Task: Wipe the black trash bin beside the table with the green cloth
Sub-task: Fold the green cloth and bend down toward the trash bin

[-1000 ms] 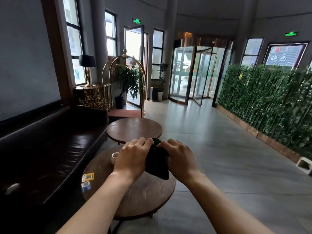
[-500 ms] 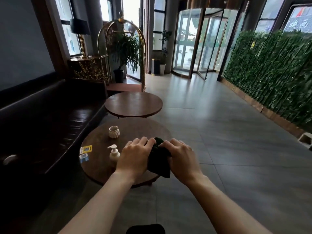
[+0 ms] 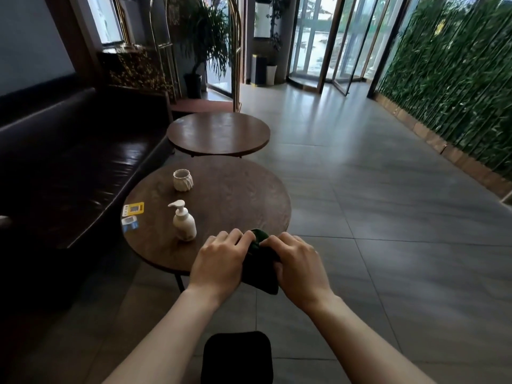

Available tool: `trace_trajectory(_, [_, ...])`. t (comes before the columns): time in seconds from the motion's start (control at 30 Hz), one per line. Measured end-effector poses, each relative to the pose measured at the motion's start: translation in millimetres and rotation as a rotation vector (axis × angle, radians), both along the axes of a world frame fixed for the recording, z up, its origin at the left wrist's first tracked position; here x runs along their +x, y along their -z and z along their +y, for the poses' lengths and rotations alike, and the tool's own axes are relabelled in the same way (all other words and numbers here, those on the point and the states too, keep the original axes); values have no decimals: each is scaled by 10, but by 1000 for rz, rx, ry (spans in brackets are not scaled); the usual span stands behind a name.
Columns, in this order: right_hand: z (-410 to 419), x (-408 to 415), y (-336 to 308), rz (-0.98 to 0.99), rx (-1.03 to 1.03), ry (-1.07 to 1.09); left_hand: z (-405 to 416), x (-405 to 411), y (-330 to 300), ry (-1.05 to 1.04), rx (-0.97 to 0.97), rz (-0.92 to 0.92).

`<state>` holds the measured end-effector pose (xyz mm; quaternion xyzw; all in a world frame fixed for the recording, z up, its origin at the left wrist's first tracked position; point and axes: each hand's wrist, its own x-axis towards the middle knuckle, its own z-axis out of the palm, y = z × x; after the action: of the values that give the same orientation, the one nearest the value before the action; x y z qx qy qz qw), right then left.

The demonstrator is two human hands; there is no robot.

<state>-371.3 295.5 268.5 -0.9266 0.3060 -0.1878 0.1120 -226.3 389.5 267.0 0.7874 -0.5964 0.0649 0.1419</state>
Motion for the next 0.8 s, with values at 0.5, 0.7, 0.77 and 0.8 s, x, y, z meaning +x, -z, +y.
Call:
trace_trajectory(0.5, [-164, 350, 1756, 39, 89, 2, -171, 348, 1798, 6, 83, 51])
trace_trajectory(0.7, [-240, 507, 2528, 18, 102, 4, -250, 499, 2586, 13, 83, 74])
trace_trajectory(0.77, [-278, 561, 2808, 26, 100, 1, -282, 555, 2872, 12, 77, 75])
trace_trajectory(0.8, [-304, 587, 2926, 28, 101, 1, -300, 583, 2987, 11, 77, 78])
